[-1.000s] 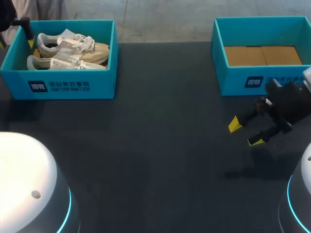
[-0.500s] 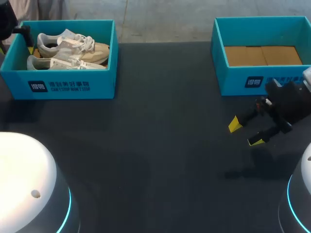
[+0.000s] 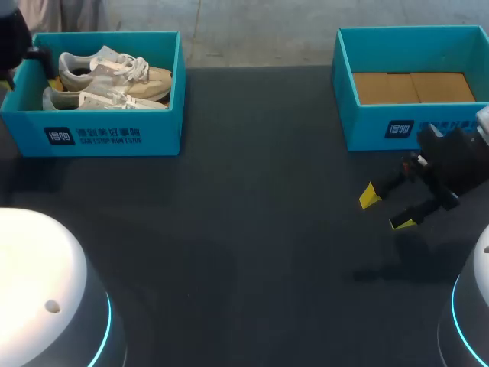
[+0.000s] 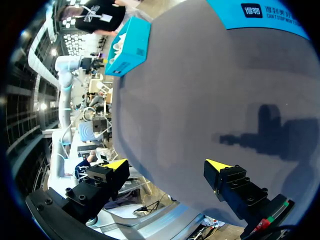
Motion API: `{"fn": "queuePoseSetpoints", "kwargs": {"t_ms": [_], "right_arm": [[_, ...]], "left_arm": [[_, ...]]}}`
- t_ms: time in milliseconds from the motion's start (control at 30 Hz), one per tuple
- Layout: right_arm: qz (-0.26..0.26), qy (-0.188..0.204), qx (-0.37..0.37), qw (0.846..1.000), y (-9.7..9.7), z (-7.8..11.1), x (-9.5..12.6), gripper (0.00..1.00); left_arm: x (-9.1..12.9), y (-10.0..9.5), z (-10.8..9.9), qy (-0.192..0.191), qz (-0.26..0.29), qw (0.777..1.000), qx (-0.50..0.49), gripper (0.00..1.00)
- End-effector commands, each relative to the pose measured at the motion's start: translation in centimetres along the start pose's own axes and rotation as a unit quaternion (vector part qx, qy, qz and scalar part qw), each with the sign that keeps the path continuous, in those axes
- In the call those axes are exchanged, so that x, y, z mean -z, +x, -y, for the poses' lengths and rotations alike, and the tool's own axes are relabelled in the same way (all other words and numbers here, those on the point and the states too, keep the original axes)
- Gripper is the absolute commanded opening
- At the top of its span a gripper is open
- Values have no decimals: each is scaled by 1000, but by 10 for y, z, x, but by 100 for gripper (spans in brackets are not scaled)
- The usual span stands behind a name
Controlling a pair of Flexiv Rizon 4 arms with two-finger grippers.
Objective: Take the shoe out of the shoebox, open the shoe tongue, remove and reinsert the insole, then place the shoe into the shoebox
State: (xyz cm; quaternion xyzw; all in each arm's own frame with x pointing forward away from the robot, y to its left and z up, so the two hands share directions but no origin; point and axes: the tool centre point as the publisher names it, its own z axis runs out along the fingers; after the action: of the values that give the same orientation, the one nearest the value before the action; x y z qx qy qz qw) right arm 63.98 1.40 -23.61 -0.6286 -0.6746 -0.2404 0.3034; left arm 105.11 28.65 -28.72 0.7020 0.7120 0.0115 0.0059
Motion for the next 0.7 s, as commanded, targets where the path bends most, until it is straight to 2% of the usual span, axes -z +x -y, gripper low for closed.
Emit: {"fn": "queuePoseSetpoints", "kwargs": {"t_ms": [33,700], "right_arm": [[2,-1,-1,1000,0,1,-1,100],[2,-1,-1,1000,0,1,-1,100]], "left_arm": [[-6,-3,-5,4,-4,1000,-4,100],[-34,-8,-11,25,-21,999,-19,100]]}}
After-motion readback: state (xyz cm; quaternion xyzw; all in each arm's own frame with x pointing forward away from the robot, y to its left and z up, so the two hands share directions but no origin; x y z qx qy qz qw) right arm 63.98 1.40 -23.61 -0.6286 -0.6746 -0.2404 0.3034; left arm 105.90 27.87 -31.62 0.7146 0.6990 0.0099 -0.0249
